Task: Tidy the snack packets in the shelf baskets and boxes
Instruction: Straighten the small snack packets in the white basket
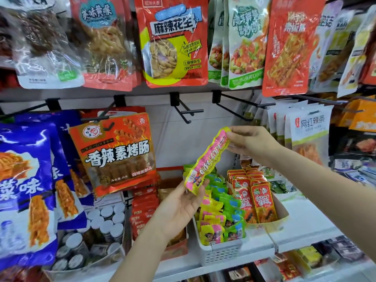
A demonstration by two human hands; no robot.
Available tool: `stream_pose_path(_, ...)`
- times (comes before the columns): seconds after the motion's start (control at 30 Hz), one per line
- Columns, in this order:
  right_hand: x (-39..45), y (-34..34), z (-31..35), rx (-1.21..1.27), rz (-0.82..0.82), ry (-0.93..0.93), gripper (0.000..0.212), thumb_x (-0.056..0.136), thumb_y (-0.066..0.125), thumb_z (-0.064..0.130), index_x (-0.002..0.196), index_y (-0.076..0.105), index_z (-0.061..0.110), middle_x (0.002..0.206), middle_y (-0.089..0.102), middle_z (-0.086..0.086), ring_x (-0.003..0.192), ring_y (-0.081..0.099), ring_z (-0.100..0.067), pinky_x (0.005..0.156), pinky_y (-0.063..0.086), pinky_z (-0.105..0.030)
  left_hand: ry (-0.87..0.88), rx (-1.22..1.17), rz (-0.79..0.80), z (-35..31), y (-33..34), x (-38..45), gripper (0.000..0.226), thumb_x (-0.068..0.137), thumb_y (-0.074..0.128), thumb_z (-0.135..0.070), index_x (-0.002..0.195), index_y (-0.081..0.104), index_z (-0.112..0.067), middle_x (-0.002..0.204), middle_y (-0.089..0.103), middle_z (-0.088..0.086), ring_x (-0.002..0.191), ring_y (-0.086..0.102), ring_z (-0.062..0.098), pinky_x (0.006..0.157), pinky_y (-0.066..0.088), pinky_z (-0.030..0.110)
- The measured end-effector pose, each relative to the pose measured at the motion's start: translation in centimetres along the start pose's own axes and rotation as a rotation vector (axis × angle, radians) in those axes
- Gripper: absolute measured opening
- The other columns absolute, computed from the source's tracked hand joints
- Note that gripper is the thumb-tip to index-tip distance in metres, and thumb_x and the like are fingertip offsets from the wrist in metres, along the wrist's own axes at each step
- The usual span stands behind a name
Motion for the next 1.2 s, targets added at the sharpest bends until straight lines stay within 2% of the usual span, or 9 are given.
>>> stream_pose_path(0.17,-0.4,0.0,-1.0,0.022,0.046,0.086,0.029,0.096,0.056,0.019,0.12,0.065,0.005,0.105,0.073,-0.013,0.094,0.073,-0.024,0.073,0.06,-0.027,0.172,0.31,-0.044,-0.7,-0.6,0.3,0.03,0.081,0.064,-0.004,0.11,0.065,0.004,0.107,0.07,0.019,0.081,0.071,0.016,0.069,0.059,0.022)
stream_pose_path(0.3,-0.9,0.4,-1.3,0.035,0.124,0.147,0.037,0.094,0.056,0.036,0.119,0.064,0.01,0.103,0.074,-0.015,0.094,0.072,-0.027,0.071,0.059,-0.027,0.356,0.718,-0.138,-1.3,-1.2,0.0,0.036,0.078,0.073,-0.009,0.114,0.067,-0.006,0.105,0.075,0.007,0.095,0.072,0.016,0.074,0.056,0.019)
stream_pose_path(0.47,-0.6,0.2,-1.4,-0.087,0.068,0.064,0.039,0.088,0.065,0.005,0.127,0.061,0.01,0.095,0.076,-0.013,0.09,0.074,-0.023,0.068,0.059,-0.024,0.49,0.875,-0.12,-1.5,-0.7,-0.7,0.045,0.071,0.08,0.005,0.112,0.07,-0.012,0.108,0.075,0.003,0.102,0.071,0.018,0.077,0.056,0.023)
stream_pose_path(0.6,-0.4,0.2,-1.4,-0.083,0.059,0.057,0.047,0.087,0.067,0.005,0.129,0.054,0.021,0.093,0.076,-0.012,0.089,0.074,-0.022,0.067,0.059,-0.026,0.501,0.865,-0.082,-1.4,-0.6,-0.8,0.047,0.071,0.079,0.009,0.111,0.069,-0.013,0.106,0.075,0.003,0.1,0.071,0.02,0.074,0.057,0.022)
stream_pose_path(0.77,-0.3,0.2,-1.7,-0.04,0.059,0.114,0.036,0.088,0.066,0.007,0.122,0.058,0.0,0.094,0.076,-0.012,0.089,0.074,-0.021,0.068,0.059,-0.024,0.548,0.89,-0.072,-1.7,-0.6,-0.9,0.055,0.07,0.082,0.003,0.117,0.064,-0.018,0.108,0.075,0.005,0.103,0.07,0.023,0.075,0.057,0.024)
stream_pose_path(0.87,-0.5,0.3,-1.6,0.043,0.112,0.121,0.035,0.089,0.063,0.007,0.124,0.057,0.0,0.102,0.074,-0.013,0.098,0.071,-0.023,0.077,0.059,-0.028,0.484,0.755,-0.041,-1.5,-0.9,-0.6,0.065,0.075,0.079,-0.026,0.133,0.051,-0.025,0.116,0.072,0.009,0.107,0.069,0.024,0.079,0.057,0.029)
stream_pose_path(0.97,-0.7,0.7,-0.9,0.141,0.187,0.087,0.037,0.09,0.06,0.005,0.127,0.055,0.002,0.111,0.07,-0.015,0.108,0.067,-0.027,0.091,0.056,-0.035,0.185,0.5,-0.049,-0.3,-1.0,0.1,0.062,0.091,0.044,-0.057,0.131,0.055,-0.011,0.122,0.067,0.018,0.111,0.066,0.03,0.084,0.058,0.038)
stream_pose_path(1.07,-0.7,1.3,-0.2,0.212,0.261,0.041,0.03,0.089,0.059,0.002,0.118,0.06,0.006,0.113,0.067,-0.016,0.112,0.064,-0.029,0.098,0.052,-0.038,0.06,0.412,-0.038,0.3,-1.0,0.4,0.044,0.095,0.054,-0.037,0.12,0.066,-0.003,0.122,0.066,0.022,0.094,0.071,0.024,0.077,0.059,0.031)
stream_pose_path(1.2,-0.7,1.7,-0.3,0.195,0.326,0.124,0.032,0.093,0.054,0.0,0.123,0.06,0.008,0.12,0.065,-0.02,0.113,0.064,-0.034,0.089,0.056,-0.038,0.246,0.482,-0.024,-0.6,-1.0,0.5,0.041,0.078,0.07,-0.007,0.119,0.067,-0.003,0.109,0.072,0.01,0.087,0.07,0.016,0.073,0.057,0.023)
Point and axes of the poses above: each hand's wrist, its own x-axis towards the middle knuckle, its own y-axis out of the palm, z = x × y, the point moved 6 cm from there along x, towards the middle knuckle
